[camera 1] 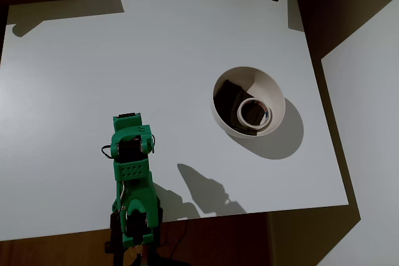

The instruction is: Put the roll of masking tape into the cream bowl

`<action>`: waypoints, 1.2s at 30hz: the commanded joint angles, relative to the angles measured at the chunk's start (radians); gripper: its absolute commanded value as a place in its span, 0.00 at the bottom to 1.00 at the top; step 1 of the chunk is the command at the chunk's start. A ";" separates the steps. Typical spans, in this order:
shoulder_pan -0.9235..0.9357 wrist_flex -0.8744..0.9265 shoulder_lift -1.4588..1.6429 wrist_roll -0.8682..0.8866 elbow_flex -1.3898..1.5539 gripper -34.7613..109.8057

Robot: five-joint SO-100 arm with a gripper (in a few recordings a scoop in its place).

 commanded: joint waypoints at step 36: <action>0.063 -0.087 0.686 -0.071 0.772 0.18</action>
